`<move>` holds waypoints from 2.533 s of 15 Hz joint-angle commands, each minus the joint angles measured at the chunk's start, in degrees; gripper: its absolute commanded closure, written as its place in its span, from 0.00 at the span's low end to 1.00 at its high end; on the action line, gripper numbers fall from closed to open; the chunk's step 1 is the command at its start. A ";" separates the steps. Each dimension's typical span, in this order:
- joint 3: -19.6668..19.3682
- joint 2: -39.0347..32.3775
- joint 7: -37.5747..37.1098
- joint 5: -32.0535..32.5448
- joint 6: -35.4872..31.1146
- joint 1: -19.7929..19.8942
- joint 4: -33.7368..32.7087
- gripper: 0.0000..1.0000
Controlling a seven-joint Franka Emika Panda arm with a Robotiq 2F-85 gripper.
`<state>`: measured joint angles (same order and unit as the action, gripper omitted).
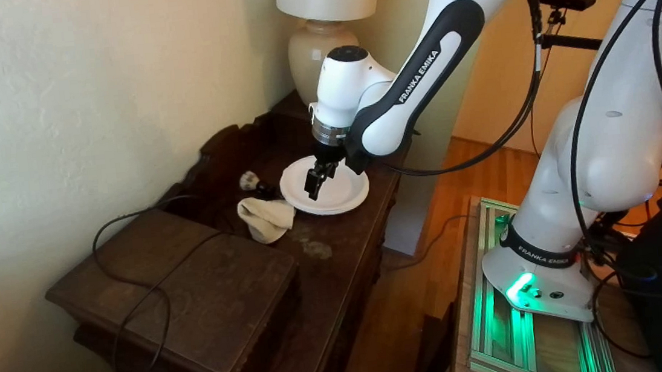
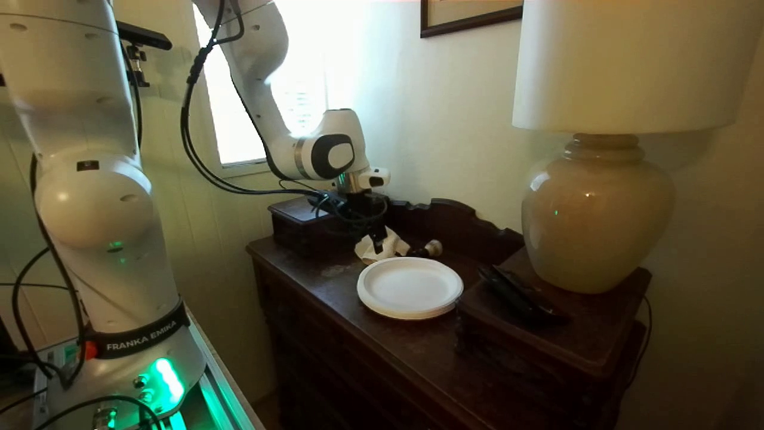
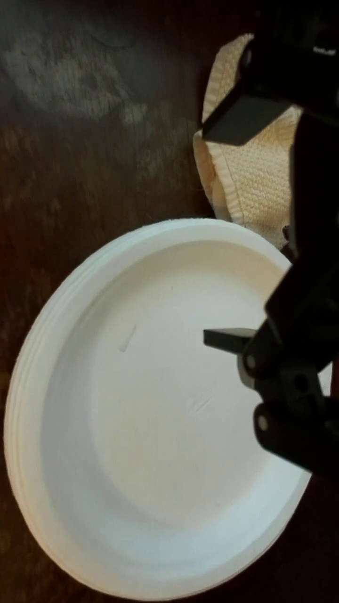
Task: Put one plate to the left
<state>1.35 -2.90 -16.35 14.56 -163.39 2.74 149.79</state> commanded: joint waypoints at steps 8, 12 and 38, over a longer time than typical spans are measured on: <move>-4.68 -8.99 5.86 -1.42 -10.60 -3.54 -0.72 0.26; -4.26 -10.84 9.11 -2.92 -12.22 -3.78 -1.20 0.31; -2.88 -9.61 16.77 -8.06 -11.93 -2.33 -1.54 0.73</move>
<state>-1.55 -13.95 -1.15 7.83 -175.43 0.22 147.93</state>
